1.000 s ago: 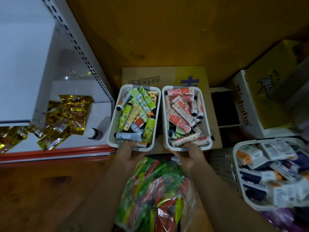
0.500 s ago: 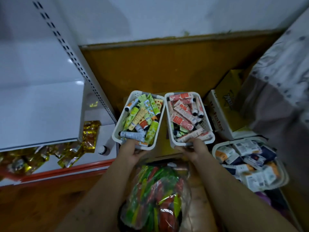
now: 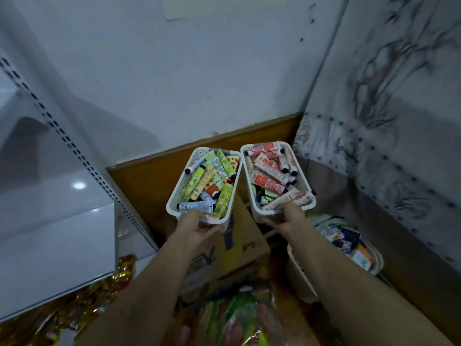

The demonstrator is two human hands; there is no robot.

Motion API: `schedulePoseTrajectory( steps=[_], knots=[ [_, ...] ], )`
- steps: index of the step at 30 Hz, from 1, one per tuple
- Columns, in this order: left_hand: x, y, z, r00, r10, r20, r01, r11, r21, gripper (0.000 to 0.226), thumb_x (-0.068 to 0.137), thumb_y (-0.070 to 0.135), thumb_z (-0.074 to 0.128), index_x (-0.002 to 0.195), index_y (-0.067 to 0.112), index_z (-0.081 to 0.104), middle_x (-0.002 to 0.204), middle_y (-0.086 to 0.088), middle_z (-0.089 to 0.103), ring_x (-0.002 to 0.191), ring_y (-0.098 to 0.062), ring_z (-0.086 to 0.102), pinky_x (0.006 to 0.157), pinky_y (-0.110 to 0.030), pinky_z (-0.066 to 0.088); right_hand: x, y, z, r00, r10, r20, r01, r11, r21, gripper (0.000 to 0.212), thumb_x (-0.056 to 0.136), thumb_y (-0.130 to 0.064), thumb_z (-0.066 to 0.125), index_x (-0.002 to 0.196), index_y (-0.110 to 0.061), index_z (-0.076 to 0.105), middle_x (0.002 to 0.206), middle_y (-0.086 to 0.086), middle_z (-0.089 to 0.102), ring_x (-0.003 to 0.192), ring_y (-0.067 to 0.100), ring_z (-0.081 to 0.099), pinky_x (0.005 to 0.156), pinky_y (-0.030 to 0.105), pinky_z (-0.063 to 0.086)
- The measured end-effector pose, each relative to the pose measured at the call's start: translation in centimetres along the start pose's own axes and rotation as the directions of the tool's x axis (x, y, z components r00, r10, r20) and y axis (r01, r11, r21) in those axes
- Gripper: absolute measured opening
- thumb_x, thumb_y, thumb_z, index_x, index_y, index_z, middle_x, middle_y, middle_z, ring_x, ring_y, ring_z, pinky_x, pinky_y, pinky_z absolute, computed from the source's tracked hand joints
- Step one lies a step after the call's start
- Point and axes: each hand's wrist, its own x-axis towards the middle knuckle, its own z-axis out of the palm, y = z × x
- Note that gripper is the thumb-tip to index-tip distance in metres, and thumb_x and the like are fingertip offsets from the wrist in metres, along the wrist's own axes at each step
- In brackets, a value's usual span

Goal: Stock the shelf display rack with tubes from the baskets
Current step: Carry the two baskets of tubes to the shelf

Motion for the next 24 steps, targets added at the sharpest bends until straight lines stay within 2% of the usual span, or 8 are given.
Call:
schedulePoseTrajectory(
  steps=[4, 7, 9, 12, 16, 19, 22, 24],
  knots=[
    [-1.5, 0.2, 0.5, 0.995, -0.031, 0.099, 0.029, 0.999, 0.025, 0.056, 0.087, -0.016, 0.038, 0.134, 0.014, 0.036, 0.134, -0.027, 0.04, 0.117, -0.047, 0.047, 0.083, -0.06, 0.051, -3.1, -0.3, -2.1, 0.996, -0.085, -0.038, 0.088, 0.991, 0.097, 0.068, 0.083, 0.013, 0.037, 0.14, -0.023, 0.034, 0.124, 0.025, 0.046, 0.099, 0.049, 0.055, 0.052, 0.061, 0.052],
    [-2.3, 0.6, 0.1, 0.979, -0.059, 0.197, 0.036, 0.992, 0.12, 0.059, 0.089, -0.016, 0.037, 0.139, 0.016, 0.033, 0.134, -0.027, 0.039, 0.117, -0.048, 0.047, 0.08, -0.061, 0.051, -5.7, 1.5, -4.0, 0.99, -0.101, -0.098, 0.118, 0.975, 0.189, 0.066, 0.08, 0.014, 0.037, 0.135, -0.024, 0.037, 0.123, 0.026, 0.046, 0.1, 0.052, 0.055, 0.057, 0.064, 0.052],
    [-3.6, 0.7, -0.6, 0.96, -0.098, 0.263, 0.045, 0.978, 0.204, 0.054, 0.092, -0.014, 0.037, 0.136, 0.017, 0.033, 0.125, -0.025, 0.042, 0.108, -0.047, 0.051, 0.08, -0.062, 0.05, -7.6, 3.3, -5.6, 0.983, -0.099, -0.154, 0.137, 0.954, 0.268, 0.069, 0.073, 0.017, 0.035, 0.129, -0.023, 0.041, 0.12, 0.028, 0.048, 0.098, 0.054, 0.055, 0.065, 0.069, 0.05],
    [-5.3, 0.2, -2.1, 0.922, -0.144, 0.36, 0.019, 0.944, 0.329, 0.057, 0.091, -0.014, 0.038, 0.138, 0.017, 0.033, 0.121, -0.025, 0.046, 0.089, -0.044, 0.055, 0.062, -0.058, 0.051, -11.1, 6.3, -8.6, 0.965, -0.09, -0.247, 0.166, 0.937, 0.308, 0.049, 0.083, 0.011, 0.037, 0.122, -0.019, 0.043, 0.118, 0.028, 0.051, 0.096, 0.051, 0.058, 0.067, 0.069, 0.051],
    [-7.9, -1.3, -3.1, 0.874, -0.213, 0.437, -0.028, 0.875, 0.483, 0.059, 0.088, -0.015, 0.039, 0.138, 0.017, 0.033, 0.123, -0.024, 0.046, 0.098, -0.043, 0.053, 0.068, -0.057, 0.051, -15.7, 10.7, -12.6, 0.94, -0.049, -0.337, 0.214, 0.855, 0.471, 0.045, 0.087, 0.008, 0.039, 0.122, -0.02, 0.042, 0.121, 0.029, 0.05, 0.1, 0.052, 0.057, 0.067, 0.07, 0.049],
    [-10.6, -4.6, -3.4, 0.83, -0.296, 0.473, -0.046, 0.808, 0.587, 0.057, 0.09, -0.014, 0.036, 0.14, 0.014, 0.031, 0.12, -0.024, 0.045, 0.095, -0.042, 0.052, 0.067, -0.054, 0.049, -19.7, 13.9, -16.3, 0.915, -0.035, -0.401, 0.278, 0.775, 0.568, 0.051, 0.078, 0.014, 0.039, 0.119, -0.016, 0.045, 0.121, 0.029, 0.051, 0.103, 0.052, 0.055, 0.064, 0.069, 0.049],
    [-13.5, -8.9, -3.7, 0.799, -0.376, 0.469, -0.065, 0.722, 0.689, 0.054, 0.089, -0.013, 0.037, 0.138, 0.009, 0.033, 0.124, -0.025, 0.043, 0.107, -0.043, 0.05, 0.069, -0.052, 0.049, -23.1, 17.3, -20.8, 0.862, -0.039, -0.505, 0.397, 0.673, 0.624, 0.065, 0.07, 0.016, 0.043, 0.126, -0.016, 0.046, 0.121, 0.029, 0.053, 0.101, 0.052, 0.057, 0.068, 0.071, 0.048],
    [-15.7, -12.1, -4.3, 0.756, -0.45, 0.476, -0.065, 0.672, 0.738, 0.051, 0.089, -0.012, 0.037, 0.135, 0.008, 0.036, 0.128, -0.026, 0.043, 0.114, -0.045, 0.049, 0.074, -0.056, 0.05, -26.3, 19.8, -23.8, 0.815, -0.034, -0.579, 0.475, 0.612, 0.632, 0.064, 0.073, 0.016, 0.043, 0.129, -0.016, 0.045, 0.121, 0.028, 0.053, 0.101, 0.051, 0.057, 0.064, 0.069, 0.049]
  ],
)
